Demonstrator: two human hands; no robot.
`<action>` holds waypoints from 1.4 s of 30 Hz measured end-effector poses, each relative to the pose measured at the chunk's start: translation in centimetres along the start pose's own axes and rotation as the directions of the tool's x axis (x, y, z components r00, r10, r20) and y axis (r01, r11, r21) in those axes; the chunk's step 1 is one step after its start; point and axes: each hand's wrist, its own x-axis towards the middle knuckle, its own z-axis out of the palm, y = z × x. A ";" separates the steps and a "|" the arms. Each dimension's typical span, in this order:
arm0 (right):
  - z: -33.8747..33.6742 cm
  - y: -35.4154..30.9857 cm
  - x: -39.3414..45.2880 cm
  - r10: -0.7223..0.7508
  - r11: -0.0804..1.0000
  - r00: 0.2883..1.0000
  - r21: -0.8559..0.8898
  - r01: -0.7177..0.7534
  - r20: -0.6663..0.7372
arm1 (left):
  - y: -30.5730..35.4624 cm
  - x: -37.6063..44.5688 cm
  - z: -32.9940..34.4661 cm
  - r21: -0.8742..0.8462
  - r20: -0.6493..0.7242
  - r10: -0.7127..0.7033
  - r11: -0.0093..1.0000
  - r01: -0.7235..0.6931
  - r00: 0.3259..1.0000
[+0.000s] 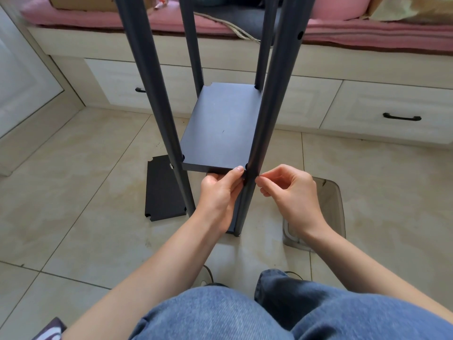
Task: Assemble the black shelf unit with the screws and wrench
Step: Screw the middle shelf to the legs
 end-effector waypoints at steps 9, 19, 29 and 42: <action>0.2 0.1 -0.3 -0.023 1.000 1.000 0.007 0.023 -0.019 | -0.1 0.1 0.0 0.001 -0.018 -0.013 1.000 0.013 1.000; 0.2 0.4 0.3 0.037 0.995 0.999 0.092 -0.036 -0.002 | 0.0 -0.2 0.1 0.004 -0.029 -0.012 1.000 0.012 0.999; 0.0 0.5 0.2 0.020 0.996 1.000 0.083 -0.021 0.014 | 0.1 -0.4 0.4 -0.044 0.000 -0.015 0.999 0.015 1.000; -0.3 0.4 -0.1 -0.063 0.996 0.998 -0.063 0.064 0.012 | 0.1 -0.3 0.5 -0.056 0.023 -0.003 0.998 0.004 1.000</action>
